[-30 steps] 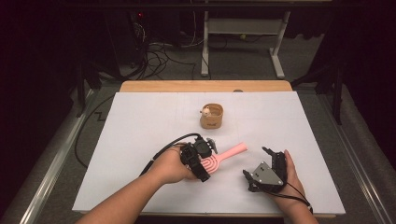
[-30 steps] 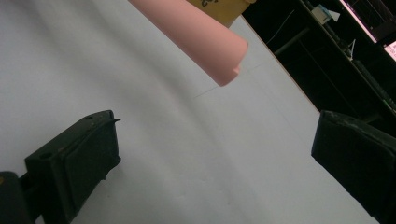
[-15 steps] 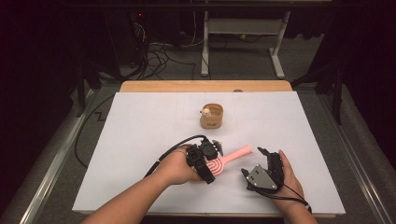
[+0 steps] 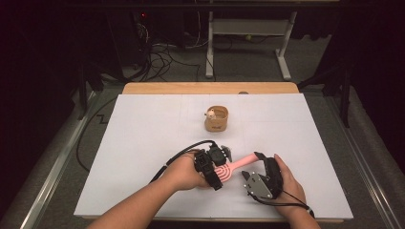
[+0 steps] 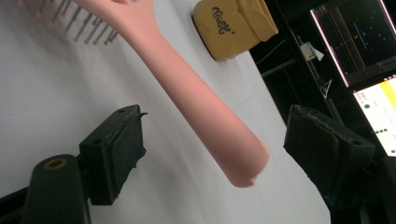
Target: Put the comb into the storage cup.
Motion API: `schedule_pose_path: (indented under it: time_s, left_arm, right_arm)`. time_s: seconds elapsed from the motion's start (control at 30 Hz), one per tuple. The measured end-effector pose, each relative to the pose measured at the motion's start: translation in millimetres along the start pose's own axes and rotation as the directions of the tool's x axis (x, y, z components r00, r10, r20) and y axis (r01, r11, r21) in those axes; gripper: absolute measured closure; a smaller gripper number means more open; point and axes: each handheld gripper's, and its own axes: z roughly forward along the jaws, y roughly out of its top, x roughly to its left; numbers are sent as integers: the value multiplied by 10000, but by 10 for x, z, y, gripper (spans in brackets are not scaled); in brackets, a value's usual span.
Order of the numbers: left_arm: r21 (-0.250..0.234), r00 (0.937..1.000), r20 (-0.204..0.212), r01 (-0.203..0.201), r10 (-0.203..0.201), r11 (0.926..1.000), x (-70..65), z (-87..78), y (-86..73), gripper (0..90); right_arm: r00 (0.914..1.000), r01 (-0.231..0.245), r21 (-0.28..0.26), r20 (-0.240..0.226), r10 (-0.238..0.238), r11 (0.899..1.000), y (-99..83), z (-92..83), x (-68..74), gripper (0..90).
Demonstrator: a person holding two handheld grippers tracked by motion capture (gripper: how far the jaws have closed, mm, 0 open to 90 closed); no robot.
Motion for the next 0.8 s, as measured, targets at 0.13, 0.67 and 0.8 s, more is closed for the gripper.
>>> schedule_pose_path:
  time_s: [0.13, 0.67, 0.8]
  left_arm:
    - [104, 9999, 24, -99, 99, 9999, -17, 6, 10, 202]
    - [94, 9998, 56, -170, 169, 9998, -42, -16, 68, 202]
    - [79, 9998, 50, -197, 197, 9998, -48, -15, 74, 202]
  right_arm:
    - [9996, 271, -106, -60, -272, 9996, 39, 24, 38, 233]
    - [9905, 1346, -404, -220, -1355, 9901, 187, 33, 195, 410]
    - [9807, 1911, -330, -352, -1922, 9810, 217, 27, 218, 444]
